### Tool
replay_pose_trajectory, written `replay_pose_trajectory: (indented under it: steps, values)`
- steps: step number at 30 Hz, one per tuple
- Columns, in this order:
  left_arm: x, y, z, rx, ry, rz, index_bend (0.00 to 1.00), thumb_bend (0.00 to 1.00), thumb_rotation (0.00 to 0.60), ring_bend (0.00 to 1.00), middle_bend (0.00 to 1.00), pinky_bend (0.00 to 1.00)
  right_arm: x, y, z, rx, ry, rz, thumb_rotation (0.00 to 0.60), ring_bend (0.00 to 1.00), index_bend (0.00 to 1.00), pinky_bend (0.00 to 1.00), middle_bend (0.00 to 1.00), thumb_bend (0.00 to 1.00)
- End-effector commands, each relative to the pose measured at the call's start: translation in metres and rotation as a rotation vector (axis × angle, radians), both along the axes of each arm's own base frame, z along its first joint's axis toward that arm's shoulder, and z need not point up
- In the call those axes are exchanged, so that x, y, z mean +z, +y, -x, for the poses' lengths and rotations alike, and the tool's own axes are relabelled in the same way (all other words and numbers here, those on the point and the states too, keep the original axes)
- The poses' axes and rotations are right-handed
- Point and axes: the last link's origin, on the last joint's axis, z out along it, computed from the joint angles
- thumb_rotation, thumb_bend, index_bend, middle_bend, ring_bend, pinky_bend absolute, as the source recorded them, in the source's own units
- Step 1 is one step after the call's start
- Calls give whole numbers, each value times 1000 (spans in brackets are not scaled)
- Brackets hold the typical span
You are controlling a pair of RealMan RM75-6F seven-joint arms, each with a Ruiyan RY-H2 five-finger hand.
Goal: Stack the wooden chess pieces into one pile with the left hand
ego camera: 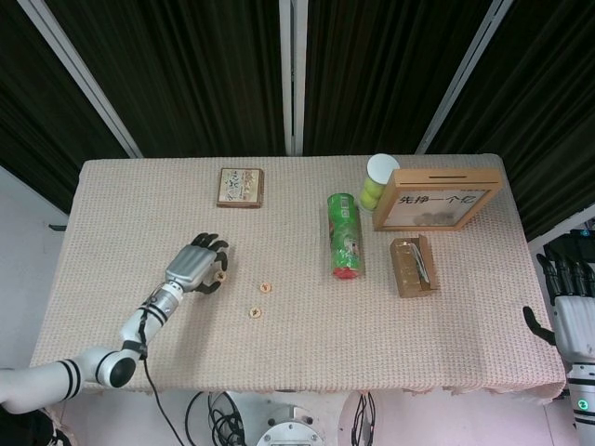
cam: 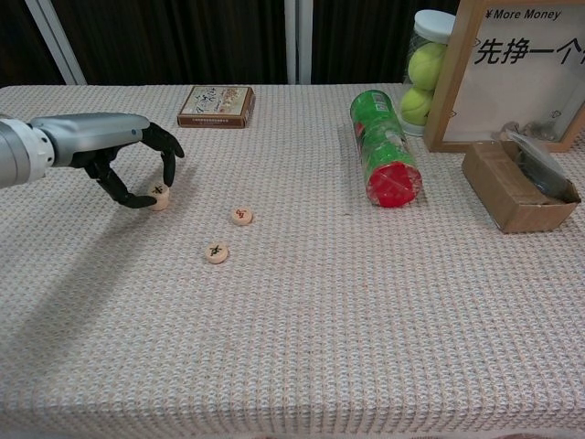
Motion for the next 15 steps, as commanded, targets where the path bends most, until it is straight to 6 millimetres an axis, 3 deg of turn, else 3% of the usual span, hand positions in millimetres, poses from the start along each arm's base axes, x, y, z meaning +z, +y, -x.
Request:
replay_pose_trajectory:
  steps: [1,10,15]
  values:
    - [0,0,0,0,3,0,425,309,600,0,143,45,0,0,-1,5,-1,3,600,0,0,0,0,272]
    - [9,-6,-3,-12,-20,-23,333,308,600,0,126,44,2,1,2,-5,1,7,600,0,0,0,0,272]
    - [22,-32,-19,-98,-54,-50,289,302,600,0,105,43,4,0,2,-8,-2,17,600,0,0,0,0,270]
